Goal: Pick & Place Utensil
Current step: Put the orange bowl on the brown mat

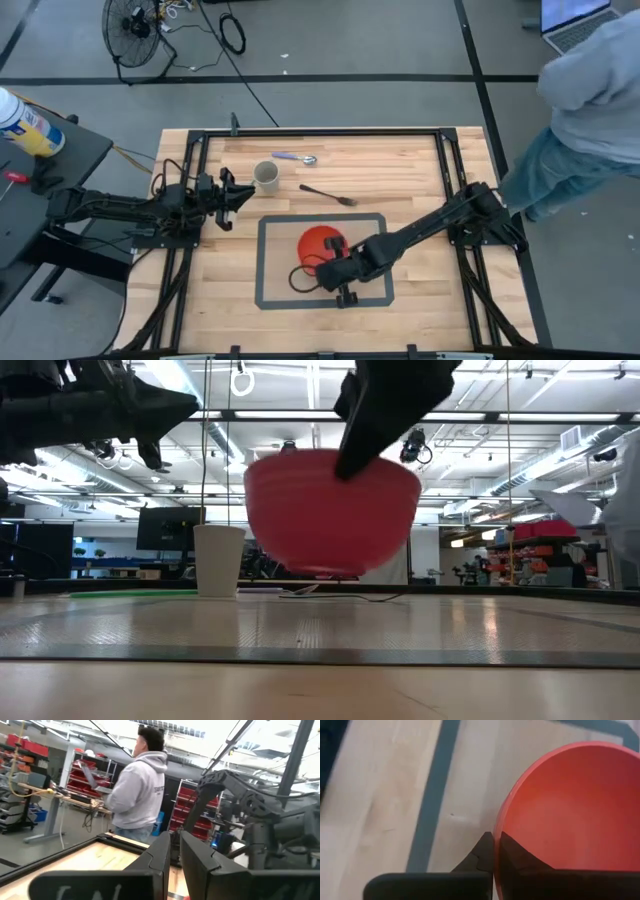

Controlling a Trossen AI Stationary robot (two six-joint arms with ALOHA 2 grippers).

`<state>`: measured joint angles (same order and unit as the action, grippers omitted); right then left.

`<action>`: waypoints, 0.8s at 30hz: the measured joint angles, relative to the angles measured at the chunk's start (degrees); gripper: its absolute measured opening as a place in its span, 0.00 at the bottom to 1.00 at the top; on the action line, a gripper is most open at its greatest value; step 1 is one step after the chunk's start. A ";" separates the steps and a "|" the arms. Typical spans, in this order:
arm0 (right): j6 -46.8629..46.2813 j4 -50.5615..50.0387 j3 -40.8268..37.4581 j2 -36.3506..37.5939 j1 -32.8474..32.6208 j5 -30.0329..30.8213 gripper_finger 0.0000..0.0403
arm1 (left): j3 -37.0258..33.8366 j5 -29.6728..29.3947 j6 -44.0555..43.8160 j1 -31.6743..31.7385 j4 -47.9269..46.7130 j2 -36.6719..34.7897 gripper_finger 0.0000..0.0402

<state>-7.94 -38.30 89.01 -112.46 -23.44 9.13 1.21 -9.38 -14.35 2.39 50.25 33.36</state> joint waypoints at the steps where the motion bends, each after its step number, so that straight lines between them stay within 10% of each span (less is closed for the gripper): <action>1: 0.00 -0.53 0.00 -0.33 0.02 0.46 0.01 | 0.00 0.26 0.00 0.00 -0.03 0.00 0.12; 24: 1.64 1.46 0.02 -4.81 -0.45 -1.09 0.02 | 0.02 0.24 0.01 0.00 -0.89 0.00 0.12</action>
<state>-6.31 -36.85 89.03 -117.27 -23.89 8.04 1.23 -9.13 -14.34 2.39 49.36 33.36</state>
